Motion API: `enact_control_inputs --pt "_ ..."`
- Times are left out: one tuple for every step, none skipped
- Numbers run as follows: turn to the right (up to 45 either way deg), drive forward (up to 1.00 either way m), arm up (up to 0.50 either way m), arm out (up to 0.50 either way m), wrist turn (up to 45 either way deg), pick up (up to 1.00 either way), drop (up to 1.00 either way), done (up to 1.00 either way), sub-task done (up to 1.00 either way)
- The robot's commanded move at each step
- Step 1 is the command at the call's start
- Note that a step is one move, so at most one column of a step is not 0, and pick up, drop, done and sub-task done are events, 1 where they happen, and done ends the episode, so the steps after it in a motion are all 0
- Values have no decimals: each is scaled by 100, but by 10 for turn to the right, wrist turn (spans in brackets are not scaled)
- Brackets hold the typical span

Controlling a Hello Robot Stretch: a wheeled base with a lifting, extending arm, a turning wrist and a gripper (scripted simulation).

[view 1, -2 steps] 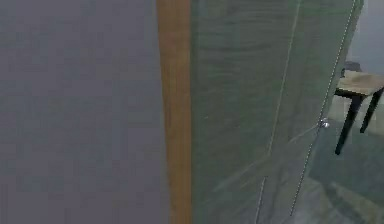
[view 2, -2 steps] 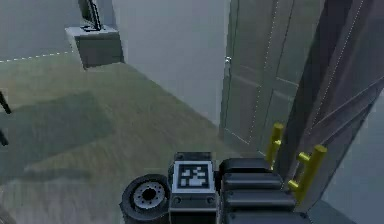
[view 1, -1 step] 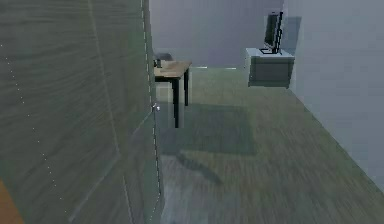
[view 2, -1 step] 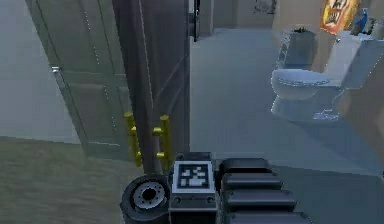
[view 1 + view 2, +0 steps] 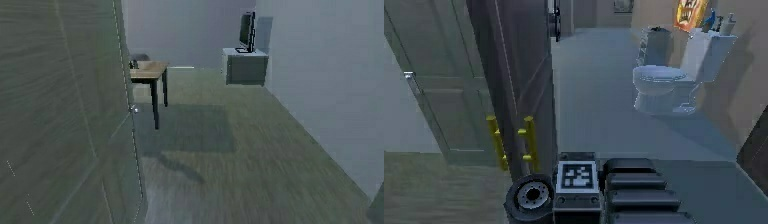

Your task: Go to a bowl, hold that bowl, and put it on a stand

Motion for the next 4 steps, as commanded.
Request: enact_control_inputs --pt "0 45 0 0 0 0 0 0 0" --pt "120 0 0 0 0 0 0 0 0" --pt "0 100 0 0 0 0 0 0 0" --pt "0 100 0 0 0 0 0 0 0"
